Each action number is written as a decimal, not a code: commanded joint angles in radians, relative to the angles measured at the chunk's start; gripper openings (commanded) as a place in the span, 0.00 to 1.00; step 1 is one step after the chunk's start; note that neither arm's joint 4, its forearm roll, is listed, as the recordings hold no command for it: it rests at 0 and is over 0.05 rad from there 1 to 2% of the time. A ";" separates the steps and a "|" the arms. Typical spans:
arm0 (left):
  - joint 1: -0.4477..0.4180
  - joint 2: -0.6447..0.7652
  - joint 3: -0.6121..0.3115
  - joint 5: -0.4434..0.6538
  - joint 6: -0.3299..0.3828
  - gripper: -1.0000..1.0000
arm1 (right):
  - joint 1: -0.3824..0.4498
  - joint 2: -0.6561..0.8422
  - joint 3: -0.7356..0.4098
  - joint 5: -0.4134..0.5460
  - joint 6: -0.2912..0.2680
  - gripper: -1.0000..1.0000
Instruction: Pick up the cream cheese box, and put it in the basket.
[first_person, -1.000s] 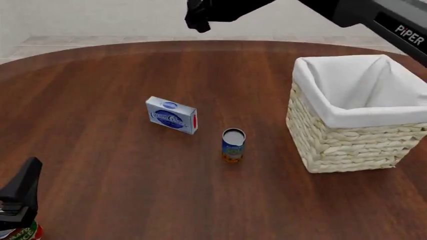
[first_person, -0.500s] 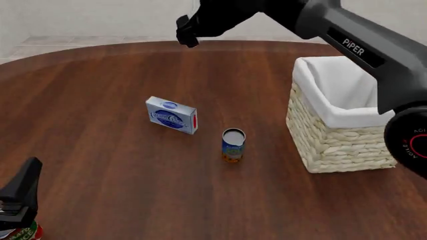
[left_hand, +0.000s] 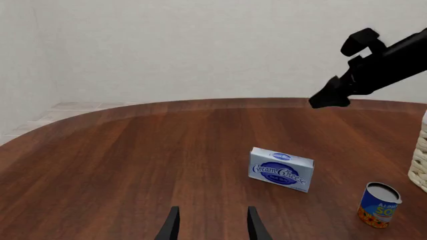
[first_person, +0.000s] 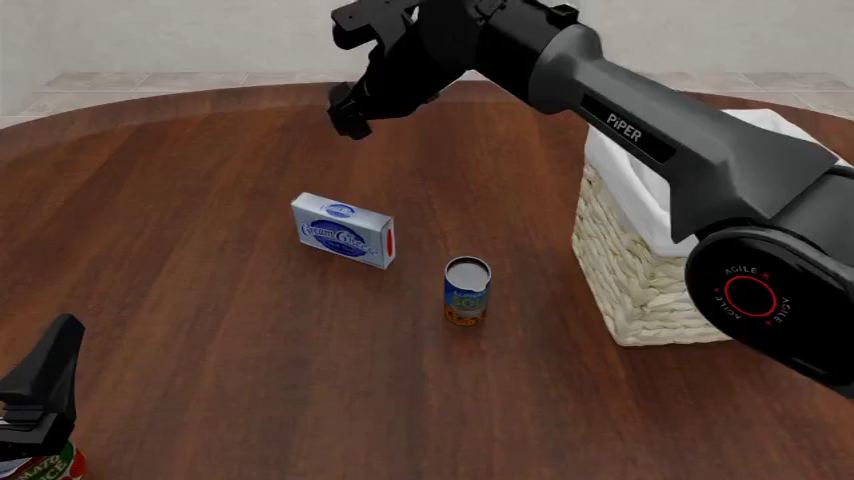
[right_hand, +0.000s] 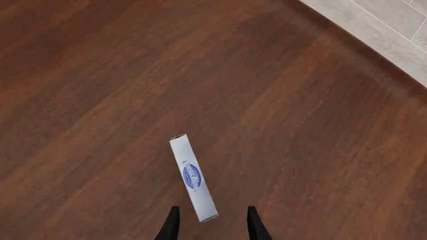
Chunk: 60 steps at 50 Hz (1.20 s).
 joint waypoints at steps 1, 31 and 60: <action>0.000 0.000 0.000 0.000 0.000 1.00 | 0.006 0.037 0.001 0.016 -0.030 1.00; 0.000 0.000 0.000 0.000 0.000 1.00 | 0.012 0.195 -0.214 0.142 -0.075 1.00; -0.001 0.001 0.000 0.000 0.000 1.00 | 0.019 0.420 -0.604 0.336 -0.079 1.00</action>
